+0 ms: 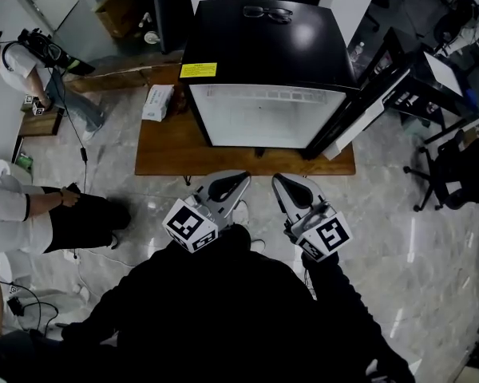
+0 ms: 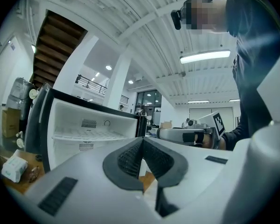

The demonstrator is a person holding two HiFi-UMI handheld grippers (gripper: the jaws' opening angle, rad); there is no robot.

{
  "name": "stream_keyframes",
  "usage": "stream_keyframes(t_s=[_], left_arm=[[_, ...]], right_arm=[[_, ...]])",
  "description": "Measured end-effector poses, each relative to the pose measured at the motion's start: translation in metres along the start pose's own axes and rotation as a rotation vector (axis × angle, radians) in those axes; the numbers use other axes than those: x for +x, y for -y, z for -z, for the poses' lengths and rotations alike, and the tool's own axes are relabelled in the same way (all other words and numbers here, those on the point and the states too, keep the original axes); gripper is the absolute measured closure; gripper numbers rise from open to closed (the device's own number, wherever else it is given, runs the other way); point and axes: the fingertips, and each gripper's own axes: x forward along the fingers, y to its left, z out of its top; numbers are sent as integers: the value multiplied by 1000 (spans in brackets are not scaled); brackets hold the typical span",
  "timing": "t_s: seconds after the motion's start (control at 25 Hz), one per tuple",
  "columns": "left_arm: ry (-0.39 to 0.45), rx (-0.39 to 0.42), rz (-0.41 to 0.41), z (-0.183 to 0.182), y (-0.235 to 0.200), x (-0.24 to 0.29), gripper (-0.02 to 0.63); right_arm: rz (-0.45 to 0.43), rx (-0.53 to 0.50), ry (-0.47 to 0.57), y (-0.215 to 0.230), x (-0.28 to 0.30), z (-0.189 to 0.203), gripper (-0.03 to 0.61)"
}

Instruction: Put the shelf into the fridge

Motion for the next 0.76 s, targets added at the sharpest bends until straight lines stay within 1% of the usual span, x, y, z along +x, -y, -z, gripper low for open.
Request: stream_keyframes(t_s=[0.28, 0.56, 0.76], left_arm=[[-12, 25, 42, -5, 22, 2, 607], [-18, 27, 90, -2, 37, 10, 607], [-25, 21, 103, -3, 47, 12, 607]], right_arm=[[11, -35, -30, -6, -15, -1, 571], [59, -14, -37, -5, -34, 0, 571], [62, -5, -19, -10, -45, -4, 571]])
